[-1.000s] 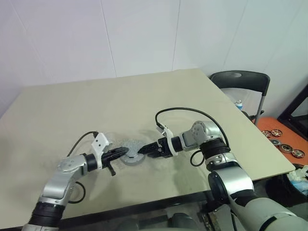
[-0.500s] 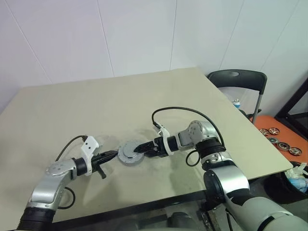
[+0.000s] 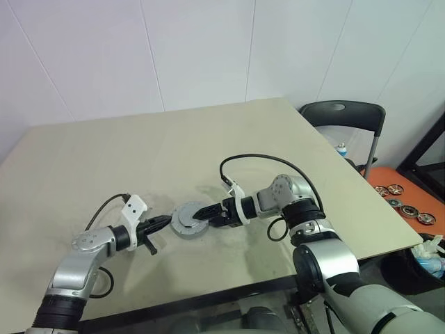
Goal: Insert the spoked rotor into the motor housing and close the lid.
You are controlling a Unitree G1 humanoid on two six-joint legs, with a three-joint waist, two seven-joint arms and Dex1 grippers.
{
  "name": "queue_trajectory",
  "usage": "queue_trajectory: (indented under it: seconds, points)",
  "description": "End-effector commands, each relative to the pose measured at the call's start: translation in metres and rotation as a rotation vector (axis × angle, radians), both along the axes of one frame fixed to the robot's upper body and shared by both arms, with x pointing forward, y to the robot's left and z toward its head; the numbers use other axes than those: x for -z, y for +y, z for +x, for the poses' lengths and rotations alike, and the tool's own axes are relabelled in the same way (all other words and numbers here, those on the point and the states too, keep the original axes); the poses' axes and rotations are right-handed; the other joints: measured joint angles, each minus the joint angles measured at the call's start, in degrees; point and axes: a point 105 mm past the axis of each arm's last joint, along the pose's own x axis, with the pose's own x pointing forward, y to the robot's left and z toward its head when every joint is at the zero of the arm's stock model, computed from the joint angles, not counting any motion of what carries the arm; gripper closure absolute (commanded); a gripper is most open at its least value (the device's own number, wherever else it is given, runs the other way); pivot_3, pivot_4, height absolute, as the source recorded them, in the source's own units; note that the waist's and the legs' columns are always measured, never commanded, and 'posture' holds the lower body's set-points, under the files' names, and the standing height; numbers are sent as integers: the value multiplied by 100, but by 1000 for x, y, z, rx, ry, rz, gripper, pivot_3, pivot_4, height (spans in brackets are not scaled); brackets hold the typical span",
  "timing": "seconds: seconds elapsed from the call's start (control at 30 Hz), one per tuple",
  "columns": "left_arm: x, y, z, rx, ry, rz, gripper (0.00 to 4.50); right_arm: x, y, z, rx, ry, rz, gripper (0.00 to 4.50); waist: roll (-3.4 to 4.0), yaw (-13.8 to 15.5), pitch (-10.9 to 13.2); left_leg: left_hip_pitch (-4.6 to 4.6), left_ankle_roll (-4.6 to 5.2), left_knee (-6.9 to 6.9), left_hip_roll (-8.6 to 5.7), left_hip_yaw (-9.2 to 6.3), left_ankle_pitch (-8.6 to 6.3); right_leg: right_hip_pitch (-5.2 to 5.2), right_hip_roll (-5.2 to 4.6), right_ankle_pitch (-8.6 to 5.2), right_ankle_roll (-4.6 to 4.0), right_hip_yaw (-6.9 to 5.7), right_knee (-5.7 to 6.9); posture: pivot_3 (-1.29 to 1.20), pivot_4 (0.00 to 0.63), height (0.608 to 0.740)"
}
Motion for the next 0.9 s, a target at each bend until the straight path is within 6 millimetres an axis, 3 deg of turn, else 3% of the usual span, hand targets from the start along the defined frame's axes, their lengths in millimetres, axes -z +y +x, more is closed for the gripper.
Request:
queue_trajectory:
  seconds: [0.03, 0.43, 0.63, 0.73, 0.9]
  points:
    - [-13, -10, 5, 32, -64, -24, 4500, -7, 21, -3, -44, -6, 31, 377, 0, -2, 0, 0, 0, 0, 0, 0, 0, 0, 0, 0, 0, 0, 0, 0, 0, 740]
    - [-14, -10, 9, 14, -78, -33, 4500, -19, 33, 16, 17, -54, 44, 377, 0, -72, 0, 1, -1, 2, 3, 0, 1, 0, 3, 2, -4, 0, 3, 0, 0, 740]
    - [-14, -12, 10, 17, -84, -36, 4500, -24, 35, 11, -13, -30, 76, 377, 0, -93, 0, -4, -1, 3, 2, 0, 1, -2, 2, 3, -4, 0, 2, 0, 0, 740]
    - [-14, -13, 10, 19, -85, -36, 4500, -25, 31, 13, -1, -29, 86, 938, 0, -99, 0, -22, -2, 3, 2, 0, 1, -17, 2, 3, -4, 0, 2, 0, 0, 740]
    - [-13, -13, 10, 22, -87, -34, 4500, -24, 29, 13, -6, -31, 82, 2397, -1, -116, -1, -66, -2, 4, -7, -1, 1, -64, -7, 5, -5, 0, 5, 0, 0, 740]
